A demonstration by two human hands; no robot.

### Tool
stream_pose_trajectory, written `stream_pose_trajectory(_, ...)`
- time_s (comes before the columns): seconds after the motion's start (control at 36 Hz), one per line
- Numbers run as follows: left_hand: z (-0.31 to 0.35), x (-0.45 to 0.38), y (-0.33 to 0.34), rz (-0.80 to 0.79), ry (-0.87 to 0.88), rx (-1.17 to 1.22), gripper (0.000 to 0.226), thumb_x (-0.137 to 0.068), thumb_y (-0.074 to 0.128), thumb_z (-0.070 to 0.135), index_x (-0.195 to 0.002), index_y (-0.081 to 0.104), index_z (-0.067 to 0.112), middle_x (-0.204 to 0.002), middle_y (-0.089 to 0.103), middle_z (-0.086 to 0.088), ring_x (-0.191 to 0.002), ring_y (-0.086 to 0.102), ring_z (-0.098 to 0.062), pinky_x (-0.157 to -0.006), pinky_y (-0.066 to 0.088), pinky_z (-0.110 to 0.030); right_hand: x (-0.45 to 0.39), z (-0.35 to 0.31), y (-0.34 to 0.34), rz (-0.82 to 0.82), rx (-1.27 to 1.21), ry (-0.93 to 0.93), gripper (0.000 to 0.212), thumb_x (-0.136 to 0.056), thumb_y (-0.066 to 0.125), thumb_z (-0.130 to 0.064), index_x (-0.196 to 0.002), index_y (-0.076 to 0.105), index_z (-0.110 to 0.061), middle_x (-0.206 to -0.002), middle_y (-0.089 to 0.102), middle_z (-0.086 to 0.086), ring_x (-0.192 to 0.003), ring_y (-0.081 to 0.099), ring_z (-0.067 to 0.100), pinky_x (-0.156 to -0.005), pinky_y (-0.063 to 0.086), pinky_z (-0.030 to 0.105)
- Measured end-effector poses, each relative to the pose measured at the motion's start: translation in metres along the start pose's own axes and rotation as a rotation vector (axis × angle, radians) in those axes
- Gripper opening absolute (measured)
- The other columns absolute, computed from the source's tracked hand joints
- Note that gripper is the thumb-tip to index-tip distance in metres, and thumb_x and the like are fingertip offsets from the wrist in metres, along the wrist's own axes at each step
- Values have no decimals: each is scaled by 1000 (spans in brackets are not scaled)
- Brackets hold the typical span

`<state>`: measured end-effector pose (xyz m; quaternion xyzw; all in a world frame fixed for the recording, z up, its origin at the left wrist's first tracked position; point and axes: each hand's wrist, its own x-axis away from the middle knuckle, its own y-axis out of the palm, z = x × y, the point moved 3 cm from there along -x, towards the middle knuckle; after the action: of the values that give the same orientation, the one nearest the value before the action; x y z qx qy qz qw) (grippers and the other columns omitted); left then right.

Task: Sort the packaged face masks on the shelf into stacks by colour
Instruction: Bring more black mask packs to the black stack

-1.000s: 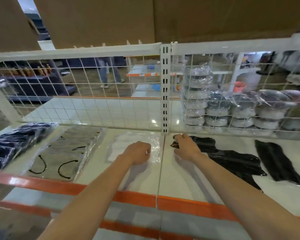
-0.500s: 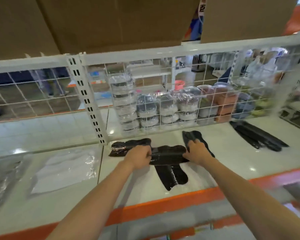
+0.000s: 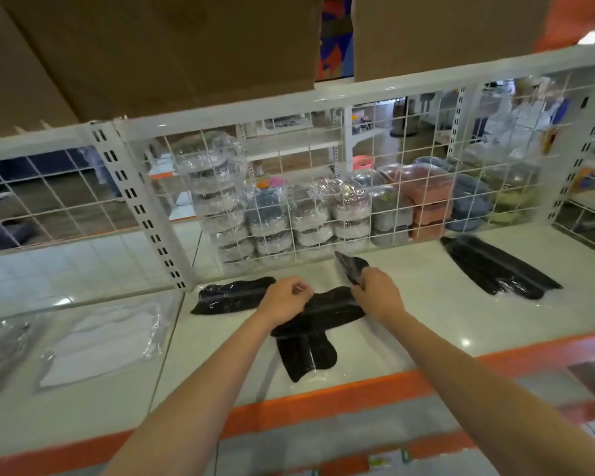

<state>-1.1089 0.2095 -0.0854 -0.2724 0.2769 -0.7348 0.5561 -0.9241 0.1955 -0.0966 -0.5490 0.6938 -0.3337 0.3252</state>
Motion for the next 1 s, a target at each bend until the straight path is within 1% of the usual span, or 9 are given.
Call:
stream_pose_trajectory(0.11, 20, 1, 3, -7, -68, 444, 59, -86, 52, 58, -131, 45, 20, -118, 56, 2, -105, 60, -16, -87, 53, -32, 6, -30, -12, 83, -175, -273, 8, -87, 55, -12, -83, 55, -6, -85, 55, 9, -78, 51, 22, -68, 40, 31)
stream_pose_trajectory(0.19, 28, -1, 0, 29, -153, 826, 77, -73, 59, 61, -131, 46, 12, -122, 59, -8, -107, 62, -23, -78, 56, -33, 11, -53, -18, 62, -222, -430, 7, -90, 54, -13, -87, 57, -7, -87, 57, 6, -77, 50, 17, -69, 41, 28)
stream_pose_trajectory(0.28, 31, 4, -8, 137, -180, 1088, 42, -90, 60, 28, -121, 50, 2, -102, 67, -12, -84, 68, -20, -60, 56, -29, 18, -69, -18, -28, -198, -575, 10, -92, 55, -17, -96, 61, -10, -96, 59, 4, -84, 52, 14, -76, 43, 26)
stream_pose_trajectory(0.36, 27, 11, -20, 297, -255, 1193, 11, -94, 48, 4, -99, 58, 7, -89, 66, -11, -79, 65, -22, -65, 53, -34, 21, -77, -14, -104, -182, -651, 20, -96, 49, -19, -100, 66, -9, -99, 62, 5, -91, 54, 16, -78, 40, 22)
stream_pose_trajectory(0.5, 16, 25, -43, 461, -310, 1182, 17, -97, 42, 2, -106, 55, 6, -98, 65, -13, -86, 62, -23, -73, 47, -40, 11, -66, 2, -157, -116, -546, 23, -96, 47, -17, -111, 63, -11, -114, 59, 4, -106, 52, 17, -84, 39, 22)
stream_pose_trajectory(0.67, -4, 43, -64, 541, -359, 1226, 20, -98, 43, 10, -114, 55, 8, -107, 64, -12, -93, 60, -26, -89, 45, -46, 6, -15, 35, -580, 283, -469, 53, -85, 59, -38, -133, 48, -21, -137, 45, 5, -128, 40, 27, -105, 34, 36)
stream_pose_trajectory(0.75, -9, 51, -73, 595, -347, 1232, 21, -98, 44, 11, -116, 54, 7, -97, 64, -9, -85, 60, -22, -92, 46, -43, 3, 3, 32, -440, 309, -470, 49, -87, 53, -47, -131, 48, -29, -138, 47, -3, -125, 42, 21, -103, 35, 36)
stream_pose_trajectory(0.83, -17, 55, -76, 619, -368, 1259, 25, -99, 44, 16, -118, 55, 4, -111, 63, -11, -93, 61, -26, -93, 46, -42, -3, 6, 25, -302, 439, -457, 35, -95, 43, -36, -127, 50, -26, -128, 54, -1, -116, 47, 21, -96, 40, 33)
stream_pose_trajectory(1.0, -17, 59, -66, 550, -393, 1271, 27, -102, 38, 22, -96, 60, 7, -106, 66, -16, -88, 63, -26, -88, 47, -42, -12, 1, 17, -165, 331, -155, 23, -97, 40, -18, -110, 57, -8, -105, 62, 10, -95, 58, 27, -71, 44, 31)
